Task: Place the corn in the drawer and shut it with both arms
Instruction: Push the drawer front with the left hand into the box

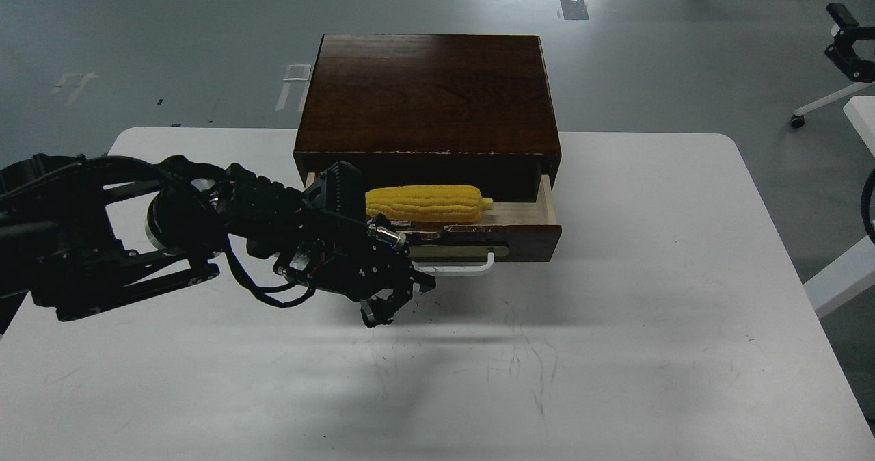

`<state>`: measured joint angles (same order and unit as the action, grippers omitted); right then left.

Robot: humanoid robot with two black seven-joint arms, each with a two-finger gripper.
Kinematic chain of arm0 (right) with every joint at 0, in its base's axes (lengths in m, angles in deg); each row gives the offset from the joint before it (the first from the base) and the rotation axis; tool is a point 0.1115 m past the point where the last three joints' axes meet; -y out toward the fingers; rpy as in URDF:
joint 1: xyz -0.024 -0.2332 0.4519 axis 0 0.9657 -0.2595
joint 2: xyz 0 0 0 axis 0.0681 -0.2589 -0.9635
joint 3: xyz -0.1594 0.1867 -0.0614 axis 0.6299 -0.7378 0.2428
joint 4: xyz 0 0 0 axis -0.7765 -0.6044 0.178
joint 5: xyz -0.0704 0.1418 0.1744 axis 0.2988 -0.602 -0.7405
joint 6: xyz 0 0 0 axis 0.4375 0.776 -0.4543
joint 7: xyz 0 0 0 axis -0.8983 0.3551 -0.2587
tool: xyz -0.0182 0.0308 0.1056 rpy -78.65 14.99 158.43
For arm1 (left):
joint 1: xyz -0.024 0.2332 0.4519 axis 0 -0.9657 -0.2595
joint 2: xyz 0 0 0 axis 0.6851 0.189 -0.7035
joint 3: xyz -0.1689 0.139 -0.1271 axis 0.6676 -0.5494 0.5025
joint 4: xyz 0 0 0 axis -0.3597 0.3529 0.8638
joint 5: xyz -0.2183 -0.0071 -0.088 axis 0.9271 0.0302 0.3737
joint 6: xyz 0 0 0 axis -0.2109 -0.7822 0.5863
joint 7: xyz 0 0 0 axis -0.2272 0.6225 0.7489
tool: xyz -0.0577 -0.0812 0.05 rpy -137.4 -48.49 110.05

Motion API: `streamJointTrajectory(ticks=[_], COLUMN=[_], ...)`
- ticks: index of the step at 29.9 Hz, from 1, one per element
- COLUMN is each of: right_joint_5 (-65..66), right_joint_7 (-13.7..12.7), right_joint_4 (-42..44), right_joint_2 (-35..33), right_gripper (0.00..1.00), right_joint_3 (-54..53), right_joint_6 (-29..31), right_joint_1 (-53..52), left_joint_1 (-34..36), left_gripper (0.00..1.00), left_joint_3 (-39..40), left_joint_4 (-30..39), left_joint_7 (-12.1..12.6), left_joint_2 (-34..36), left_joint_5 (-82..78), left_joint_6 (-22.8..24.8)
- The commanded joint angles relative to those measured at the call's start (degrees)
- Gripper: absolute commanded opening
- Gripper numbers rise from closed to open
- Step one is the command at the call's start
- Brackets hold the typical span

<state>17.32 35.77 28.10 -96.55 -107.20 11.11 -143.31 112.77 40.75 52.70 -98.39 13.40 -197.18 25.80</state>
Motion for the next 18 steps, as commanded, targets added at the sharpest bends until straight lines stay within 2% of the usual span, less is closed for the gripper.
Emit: streamJointTrajectory(ticks=[1, 18], right_joint_5=[0.0, 0.0], right_joint_7=[0.0, 0.0], right_joint_4=[-0.08, -0.69], right_joint_2=[0.08, 0.08], right_gripper=[1.0, 1.0], right_joint_3=[0.0, -0.44], right_joint_6=[0.0, 0.0], right_joint_1=[0.0, 0.18], left_joint_1=[0.34, 1.4], left_gripper=[0.0, 0.0], left_joint_3=[0.03, -0.05], left_joint_4=[0.02, -1.74], left_joint_7=[-0.01, -0.01], left_joint_2=[0.54, 0.45], left_joint_5=[0.01, 0.01], left_joint_6=[0.0, 0.0])
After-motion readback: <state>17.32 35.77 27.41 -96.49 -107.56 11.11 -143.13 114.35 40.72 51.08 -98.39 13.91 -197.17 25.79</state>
